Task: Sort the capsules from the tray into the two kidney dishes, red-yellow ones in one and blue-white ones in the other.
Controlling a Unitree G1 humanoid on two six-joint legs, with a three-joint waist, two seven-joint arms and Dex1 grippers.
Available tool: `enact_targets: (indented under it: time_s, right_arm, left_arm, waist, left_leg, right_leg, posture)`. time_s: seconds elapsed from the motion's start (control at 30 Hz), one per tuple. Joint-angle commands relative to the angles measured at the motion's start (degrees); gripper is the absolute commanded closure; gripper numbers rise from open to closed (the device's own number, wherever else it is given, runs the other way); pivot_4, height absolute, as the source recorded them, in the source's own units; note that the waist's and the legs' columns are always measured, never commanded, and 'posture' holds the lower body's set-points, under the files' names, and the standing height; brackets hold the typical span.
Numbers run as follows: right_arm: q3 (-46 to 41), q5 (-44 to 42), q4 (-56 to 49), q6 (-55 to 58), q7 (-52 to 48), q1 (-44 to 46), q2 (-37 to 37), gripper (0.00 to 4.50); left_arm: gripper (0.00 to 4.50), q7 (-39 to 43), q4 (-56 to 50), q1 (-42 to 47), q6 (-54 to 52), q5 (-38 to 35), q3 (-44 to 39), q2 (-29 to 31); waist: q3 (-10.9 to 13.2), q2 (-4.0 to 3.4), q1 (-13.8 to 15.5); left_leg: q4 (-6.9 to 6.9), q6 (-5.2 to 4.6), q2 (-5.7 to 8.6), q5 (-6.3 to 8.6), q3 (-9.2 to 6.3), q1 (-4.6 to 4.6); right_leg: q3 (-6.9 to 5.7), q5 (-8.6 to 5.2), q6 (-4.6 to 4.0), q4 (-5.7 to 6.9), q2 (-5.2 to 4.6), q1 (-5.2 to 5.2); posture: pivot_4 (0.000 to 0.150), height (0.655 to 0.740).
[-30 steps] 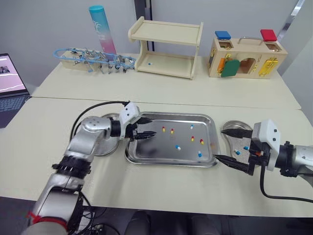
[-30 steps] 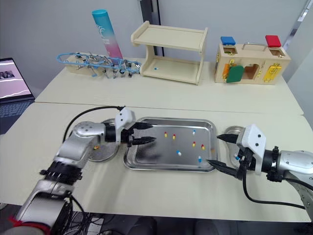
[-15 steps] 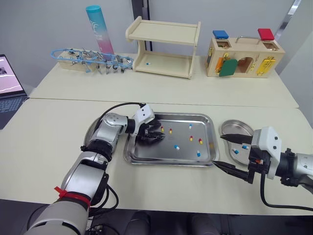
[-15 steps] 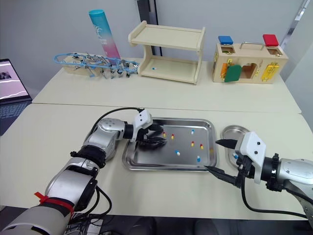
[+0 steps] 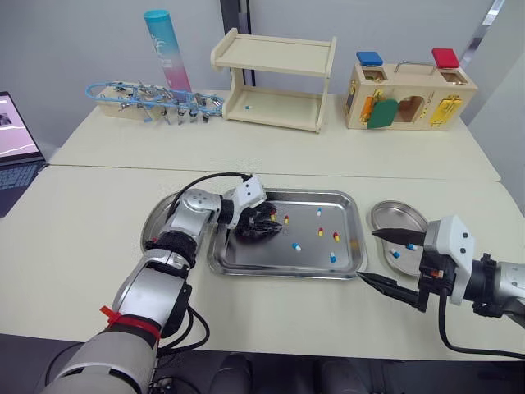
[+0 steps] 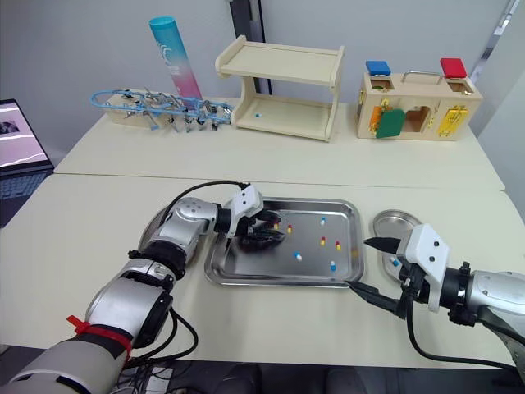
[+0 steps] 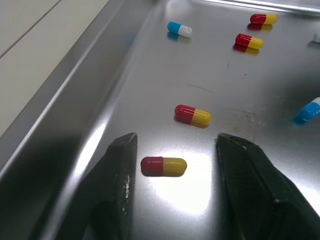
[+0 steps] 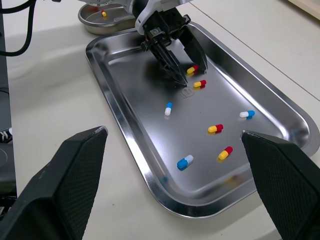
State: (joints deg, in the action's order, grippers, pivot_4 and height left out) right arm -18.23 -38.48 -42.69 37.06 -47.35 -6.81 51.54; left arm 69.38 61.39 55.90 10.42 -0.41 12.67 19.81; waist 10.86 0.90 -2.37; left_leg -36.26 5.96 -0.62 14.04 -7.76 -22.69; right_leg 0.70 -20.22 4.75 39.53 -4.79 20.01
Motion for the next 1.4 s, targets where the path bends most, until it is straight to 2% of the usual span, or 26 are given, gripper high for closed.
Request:
enact_targets:
  time_s: [0.03, 0.1, 0.3, 0.43, 0.57, 0.7, 0.8, 1.07, 1.23, 1.4]
  right_arm:
    - [-1.81, -0.98, -2.12, -0.14, 0.21, -0.29, 0.37, 0.0]
    - [-1.77, -0.96, -2.07, -0.27, 0.2, -0.32, 0.37, 0.0]
    - [-1.13, -0.74, -1.57, -0.67, 0.1, 0.36, 0.33, 0.0]
    - [-0.44, -0.87, -1.17, -0.79, -0.04, 1.87, 0.3, 0.0]
    - [0.35, -0.92, -0.53, -0.87, -0.34, 3.03, 0.17, 0.0]
    - [2.49, -0.69, 0.79, -1.26, -0.73, 5.24, -0.12, 0.0]
    - [3.96, -0.43, 1.96, -1.67, -1.12, 6.9, -0.16, 0.0]
    - [6.92, 0.24, 4.3, -2.87, -2.51, 10.44, -0.11, 0.0]
    - [10.07, -0.97, 3.29, -2.49, -4.45, 14.28, -0.08, 0.0]
    - [17.58, -1.71, 6.57, -1.8, -6.86, 24.93, -4.01, 0.0]
  left_arm:
    - [3.08, 0.24, 0.65, -0.44, 0.2, 1.38, -0.23, 0.16]
    - [3.76, 0.56, 0.54, -0.86, 0.47, 1.75, -0.15, 0.45]
    - [4.48, 2.09, -1.61, -1.95, 0.73, 1.29, -1.15, 1.34]
    - [4.48, 5.38, -9.88, -3.64, -1.84, -1.91, -3.84, 4.85]
    - [4.48, 6.91, -22.33, -7.02, -9.03, -6.01, -6.88, 9.38]
    - [4.48, 7.1, -39.08, -11.19, -24.91, -13.63, -12.53, 16.44]
    - [4.48, 6.56, -46.2, -14.07, -32.71, -17.24, -15.4, 20.9]
    - [4.48, 2.66, -55.15, -20.91, -43.49, -22.72, -21.02, 27.51]
    - [4.48, -4.77, -57.87, -28.96, -46.3, -22.75, -28.42, 31.4]
    - [4.48, -12.69, -64.15, -39.11, -50.9, -23.68, -35.06, 30.83]
  waist:
    - [0.0, 0.0, -0.05]
    - [-0.01, 0.0, -0.09]
    - [-0.02, 0.01, -0.41]
    - [-0.02, 0.01, -1.0]
    - [-0.02, 0.01, -1.16]
    - [-0.02, 0.01, -1.12]
    - [-0.02, 0.01, -1.13]
    - [-0.02, 0.01, -0.97]
    - [-0.02, 0.0, -1.47]
    - [-0.02, 0.01, -1.91]
  left_leg:
    - [0.0, 0.0, 0.0, 0.0, 0.01, 0.01]
    - [0.0, 0.0, 0.0, 0.0, 0.01, 0.02]
    - [-0.03, 0.0, 0.0, 0.0, 0.0, 0.06]
    - [-0.04, 0.0, 0.0, 0.0, -0.01, 0.05]
    - [-0.04, 0.02, -0.01, -0.02, -0.02, 0.02]
    - [-0.07, 0.02, -0.02, -0.02, -0.04, 0.02]
    - [-0.07, 0.01, -0.02, -0.01, -0.04, 0.03]
    - [-0.06, -0.12, -0.03, 0.06, -0.04, 0.06]
    - [-0.03, -0.15, -0.05, 0.08, 0.0, 0.08]
    - [-0.01, -0.17, -0.08, 0.09, 0.0, 0.14]
  right_leg:
    - [0.01, 0.0, 0.0, 0.01, 0.0, 0.0]
    - [0.01, 0.0, 0.0, 0.03, 0.0, 0.0]
    - [0.01, 0.0, 0.0, 0.06, 0.0, -0.04]
    - [0.02, 0.0, 0.0, 0.1, 0.0, -0.02]
    - [0.04, 0.0, 0.0, 0.15, 0.0, 0.04]
    - [0.05, 0.0, 0.0, 0.15, 0.0, 0.02]
    - [0.06, 0.0, 0.0, 0.14, 0.0, 0.01]
    - [0.06, 0.0, 0.0, 0.14, 0.0, -0.01]
    - [0.11, 0.0, 0.0, 0.14, 0.0, 0.05]
    - [0.13, 0.0, 0.0, 0.24, 0.01, 0.05]
  posture:
    - [0.15, 0.74]
    - [0.15, 0.74]
    - [0.15, 0.74]
    - [0.15, 0.74]
    - [0.15, 0.74]
    - [0.15, 0.74]
    - [0.15, 0.74]
    - [0.15, 0.74]
    - [0.15, 0.74]
    - [0.15, 0.74]
